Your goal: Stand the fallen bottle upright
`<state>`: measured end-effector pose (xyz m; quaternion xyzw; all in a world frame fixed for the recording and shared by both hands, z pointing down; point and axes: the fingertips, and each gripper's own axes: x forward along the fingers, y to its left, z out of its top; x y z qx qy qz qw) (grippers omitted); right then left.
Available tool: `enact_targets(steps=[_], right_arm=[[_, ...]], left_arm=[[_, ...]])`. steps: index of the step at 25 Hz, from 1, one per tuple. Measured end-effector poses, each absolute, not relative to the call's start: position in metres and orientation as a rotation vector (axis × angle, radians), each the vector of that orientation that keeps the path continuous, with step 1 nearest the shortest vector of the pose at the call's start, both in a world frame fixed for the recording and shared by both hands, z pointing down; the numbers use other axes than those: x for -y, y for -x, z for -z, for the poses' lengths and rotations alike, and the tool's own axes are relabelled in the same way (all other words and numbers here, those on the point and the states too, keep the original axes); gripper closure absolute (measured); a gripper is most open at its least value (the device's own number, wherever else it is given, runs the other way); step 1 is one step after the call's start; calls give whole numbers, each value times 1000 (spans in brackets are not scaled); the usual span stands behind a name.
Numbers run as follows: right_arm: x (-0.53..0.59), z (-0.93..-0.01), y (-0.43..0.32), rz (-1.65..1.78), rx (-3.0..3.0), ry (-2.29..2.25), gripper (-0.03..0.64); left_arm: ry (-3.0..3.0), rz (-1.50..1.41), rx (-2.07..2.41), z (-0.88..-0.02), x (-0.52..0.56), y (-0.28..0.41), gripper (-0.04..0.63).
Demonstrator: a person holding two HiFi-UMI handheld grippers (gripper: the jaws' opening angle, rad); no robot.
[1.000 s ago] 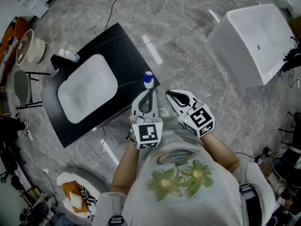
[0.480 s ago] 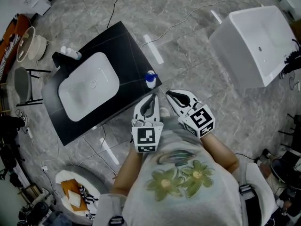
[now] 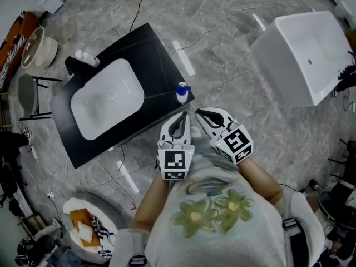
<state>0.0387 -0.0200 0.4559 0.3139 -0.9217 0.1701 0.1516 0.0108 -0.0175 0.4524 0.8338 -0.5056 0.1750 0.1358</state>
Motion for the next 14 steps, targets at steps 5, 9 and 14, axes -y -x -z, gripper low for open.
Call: enact_targets(steps=[5, 9, 14], right_arm=[[18, -458, -38, -490, 2641, -900, 572], [16, -460, -40, -488, 2636, -901, 572], [13, -461, -45, -501, 2631, -915, 572]], left_arm=[[-2405, -514, 1459, -458, 14, -8, 578], [-2400, -514, 1458, -460, 14, -10, 578], [-2397, -514, 1460, -461, 12, -13, 578]])
